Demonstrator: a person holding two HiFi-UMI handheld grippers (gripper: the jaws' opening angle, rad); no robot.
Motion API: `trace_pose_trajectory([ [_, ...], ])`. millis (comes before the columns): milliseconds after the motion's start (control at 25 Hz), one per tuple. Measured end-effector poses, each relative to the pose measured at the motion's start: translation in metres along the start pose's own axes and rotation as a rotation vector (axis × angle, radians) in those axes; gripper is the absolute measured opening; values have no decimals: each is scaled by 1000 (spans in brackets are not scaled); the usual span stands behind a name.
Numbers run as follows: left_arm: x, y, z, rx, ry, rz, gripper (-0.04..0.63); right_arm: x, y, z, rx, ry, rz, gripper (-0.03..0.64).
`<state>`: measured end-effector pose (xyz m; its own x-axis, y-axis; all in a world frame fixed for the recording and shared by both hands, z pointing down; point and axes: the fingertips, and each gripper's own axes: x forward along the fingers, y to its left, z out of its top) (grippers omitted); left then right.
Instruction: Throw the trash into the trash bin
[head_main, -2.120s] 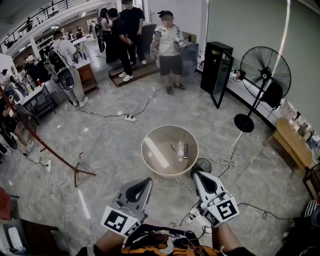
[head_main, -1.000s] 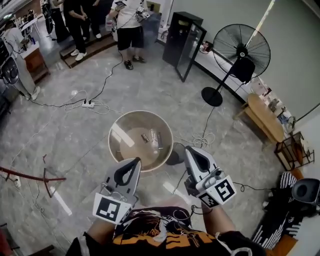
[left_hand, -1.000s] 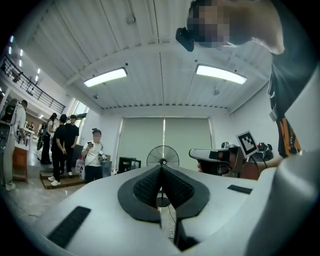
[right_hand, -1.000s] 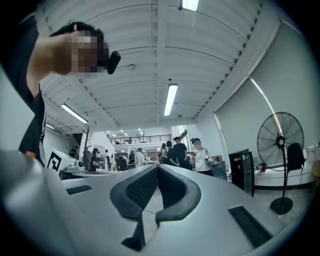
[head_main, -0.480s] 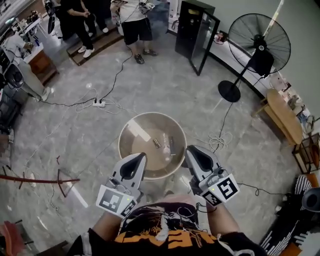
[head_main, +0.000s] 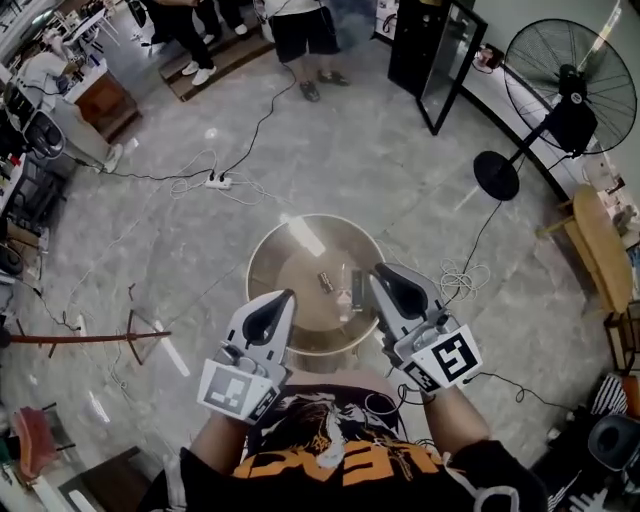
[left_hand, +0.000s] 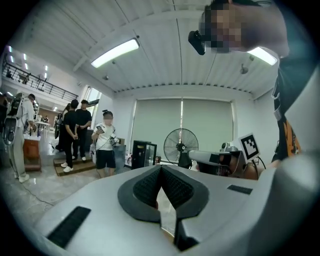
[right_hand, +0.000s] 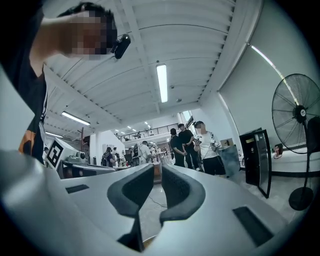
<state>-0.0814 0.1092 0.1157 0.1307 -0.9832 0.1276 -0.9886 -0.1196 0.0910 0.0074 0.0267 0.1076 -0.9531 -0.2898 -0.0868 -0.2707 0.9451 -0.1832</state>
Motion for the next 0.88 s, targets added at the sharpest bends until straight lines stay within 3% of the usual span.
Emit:
trace_pose_trajectory([
  [280, 54, 37, -19, 2, 25, -39, 23, 42, -43, -27, 20, 82, -77, 61],
  [440, 77, 57, -58, -44, 85, -55, 23, 61, -61, -70, 31, 184, -129, 61],
  [560, 86, 73, -106, -71, 165, -62, 23, 73, -78, -122, 48, 270, -178, 67],
  [680, 84, 82, -147, -107, 234, -78, 23, 65, -95, -191, 83, 422, -250, 88],
  [880, 78, 92, -174, -116, 238, -57, 23, 36, -141, -326, 139, 653, -345, 136],
])
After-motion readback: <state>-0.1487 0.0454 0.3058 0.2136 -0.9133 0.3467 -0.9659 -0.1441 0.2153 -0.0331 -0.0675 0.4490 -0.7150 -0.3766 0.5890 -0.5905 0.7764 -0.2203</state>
